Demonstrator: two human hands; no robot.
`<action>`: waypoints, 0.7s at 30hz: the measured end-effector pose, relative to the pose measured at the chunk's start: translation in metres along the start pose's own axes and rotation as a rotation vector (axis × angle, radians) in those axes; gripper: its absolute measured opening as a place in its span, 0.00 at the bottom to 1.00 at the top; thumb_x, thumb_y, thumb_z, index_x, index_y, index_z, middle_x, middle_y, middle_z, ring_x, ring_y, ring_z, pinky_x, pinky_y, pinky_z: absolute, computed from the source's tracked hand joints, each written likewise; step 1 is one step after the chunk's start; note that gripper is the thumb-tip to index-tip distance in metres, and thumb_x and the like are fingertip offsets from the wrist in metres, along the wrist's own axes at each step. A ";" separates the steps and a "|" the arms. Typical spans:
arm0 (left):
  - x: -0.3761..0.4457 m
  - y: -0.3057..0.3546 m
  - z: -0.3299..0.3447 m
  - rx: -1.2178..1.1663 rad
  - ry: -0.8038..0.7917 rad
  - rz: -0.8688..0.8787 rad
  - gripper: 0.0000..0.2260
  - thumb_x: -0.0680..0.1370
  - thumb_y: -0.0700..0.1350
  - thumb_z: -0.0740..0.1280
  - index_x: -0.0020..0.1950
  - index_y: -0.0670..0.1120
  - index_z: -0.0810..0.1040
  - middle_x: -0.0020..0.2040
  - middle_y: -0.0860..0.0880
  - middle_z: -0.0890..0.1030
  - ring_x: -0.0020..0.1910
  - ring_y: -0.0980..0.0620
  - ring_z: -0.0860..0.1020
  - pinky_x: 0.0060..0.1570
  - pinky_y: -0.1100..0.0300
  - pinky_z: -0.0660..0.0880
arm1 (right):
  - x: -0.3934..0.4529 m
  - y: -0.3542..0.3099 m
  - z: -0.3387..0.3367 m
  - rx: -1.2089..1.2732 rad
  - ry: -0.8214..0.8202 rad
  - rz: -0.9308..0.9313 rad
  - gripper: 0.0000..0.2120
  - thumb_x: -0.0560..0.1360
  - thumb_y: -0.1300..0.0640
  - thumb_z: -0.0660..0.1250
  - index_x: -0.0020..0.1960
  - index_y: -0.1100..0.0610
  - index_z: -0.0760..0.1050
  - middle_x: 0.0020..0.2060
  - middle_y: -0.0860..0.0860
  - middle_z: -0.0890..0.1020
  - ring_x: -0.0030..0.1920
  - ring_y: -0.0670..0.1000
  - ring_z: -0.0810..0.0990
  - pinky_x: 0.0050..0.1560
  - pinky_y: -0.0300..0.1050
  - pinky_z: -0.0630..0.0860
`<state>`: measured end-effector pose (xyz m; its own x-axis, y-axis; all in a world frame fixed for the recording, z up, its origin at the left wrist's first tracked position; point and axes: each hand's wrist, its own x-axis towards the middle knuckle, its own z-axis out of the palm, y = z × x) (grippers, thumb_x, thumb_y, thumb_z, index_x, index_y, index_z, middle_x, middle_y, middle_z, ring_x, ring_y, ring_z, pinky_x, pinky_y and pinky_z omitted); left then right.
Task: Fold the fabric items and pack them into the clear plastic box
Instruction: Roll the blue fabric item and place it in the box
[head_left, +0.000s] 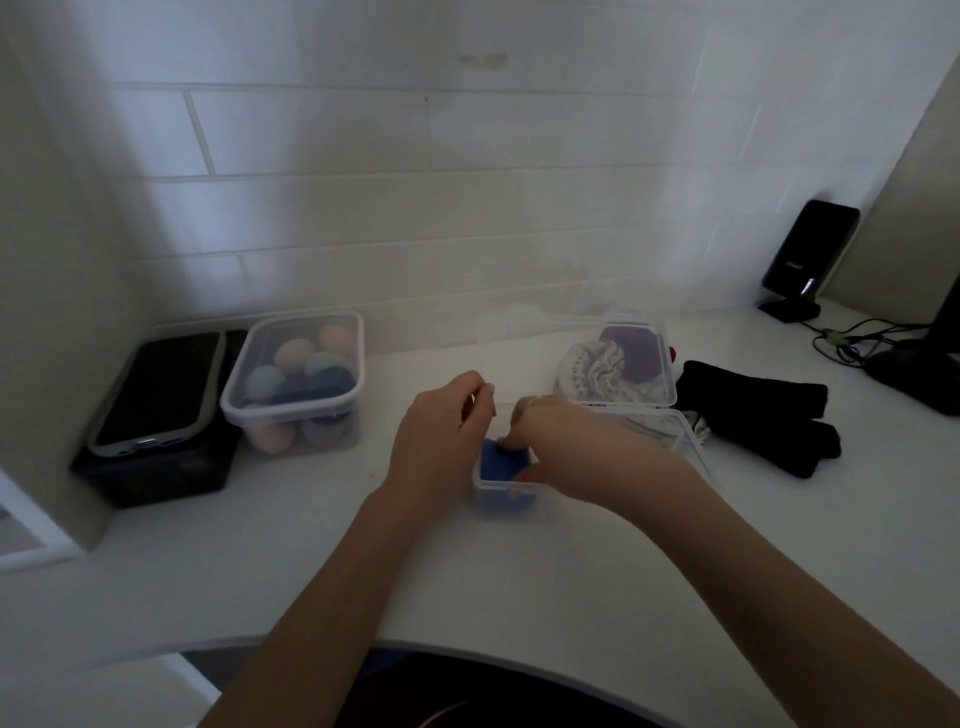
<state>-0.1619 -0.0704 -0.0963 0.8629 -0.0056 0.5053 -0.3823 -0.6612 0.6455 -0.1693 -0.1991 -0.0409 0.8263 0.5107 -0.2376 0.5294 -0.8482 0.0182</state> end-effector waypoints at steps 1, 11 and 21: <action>0.000 0.000 0.000 0.000 0.002 -0.001 0.12 0.79 0.44 0.60 0.38 0.42 0.73 0.25 0.55 0.69 0.25 0.56 0.67 0.28 0.60 0.62 | 0.001 -0.001 0.000 -0.005 0.003 0.008 0.17 0.78 0.60 0.61 0.66 0.58 0.73 0.63 0.58 0.73 0.62 0.59 0.73 0.61 0.48 0.71; 0.000 -0.001 0.000 0.068 0.003 0.038 0.12 0.80 0.44 0.58 0.38 0.43 0.72 0.24 0.56 0.66 0.24 0.56 0.66 0.28 0.61 0.58 | -0.003 0.006 -0.001 0.106 0.019 -0.043 0.16 0.75 0.53 0.65 0.60 0.57 0.77 0.55 0.56 0.82 0.55 0.58 0.79 0.58 0.52 0.75; 0.001 0.000 -0.001 0.086 0.020 0.020 0.12 0.79 0.45 0.60 0.38 0.41 0.74 0.25 0.53 0.68 0.25 0.51 0.68 0.27 0.61 0.60 | -0.009 0.018 -0.002 0.329 -0.014 -0.054 0.20 0.73 0.52 0.69 0.63 0.57 0.76 0.58 0.54 0.82 0.57 0.54 0.79 0.61 0.51 0.74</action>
<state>-0.1617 -0.0698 -0.0955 0.8482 -0.0046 0.5297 -0.3687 -0.7231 0.5841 -0.1664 -0.2184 -0.0366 0.7947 0.5564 -0.2426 0.4805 -0.8208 -0.3088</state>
